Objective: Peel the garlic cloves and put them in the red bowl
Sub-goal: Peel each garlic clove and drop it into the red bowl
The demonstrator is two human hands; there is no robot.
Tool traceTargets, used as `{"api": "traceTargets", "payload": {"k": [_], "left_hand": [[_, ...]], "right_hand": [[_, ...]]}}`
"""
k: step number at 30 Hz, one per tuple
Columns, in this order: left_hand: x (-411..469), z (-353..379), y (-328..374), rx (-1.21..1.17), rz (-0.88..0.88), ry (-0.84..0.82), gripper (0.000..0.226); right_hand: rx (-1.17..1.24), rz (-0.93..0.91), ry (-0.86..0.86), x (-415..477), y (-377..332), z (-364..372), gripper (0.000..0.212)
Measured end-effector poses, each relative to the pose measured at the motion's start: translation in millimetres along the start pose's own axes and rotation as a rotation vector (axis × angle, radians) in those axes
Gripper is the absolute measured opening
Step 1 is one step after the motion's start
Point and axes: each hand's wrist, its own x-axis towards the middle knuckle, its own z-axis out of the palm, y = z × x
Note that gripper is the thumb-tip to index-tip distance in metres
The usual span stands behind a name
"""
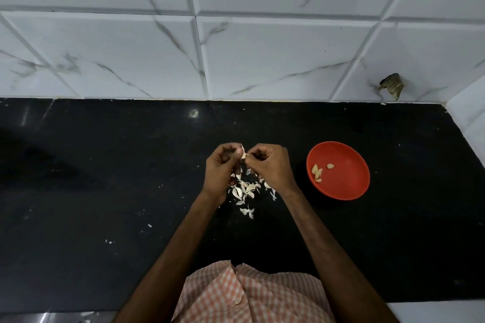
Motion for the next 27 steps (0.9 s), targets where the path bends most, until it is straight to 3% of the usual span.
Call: {"api": "traceTargets", "payload": {"k": [2,5,11,27], "left_hand": [[1.9,1.1,-1.9,0.102,0.172,0.038,0.014],[2.1,-0.1,-1.4,0.200,0.257,-0.002,0.015],[-1.0,1.6,-2.6,0.139,0.195,-0.028,0.016],[-6.0,7.1,4.5,-0.102,-0.030,-0.029,0.024]], "right_hand": [[0.006,0.002,0.017,0.9,-1.9,-0.5,0.007],[0.002,0.009,0.052,2.9,-4.5,-3.0,0.009],[0.043,-0.012,0.049,2.9,-7.3,-2.2,0.004],[0.228,0.116,-0.043,1.8,-8.0,4.1,0.017]]}}
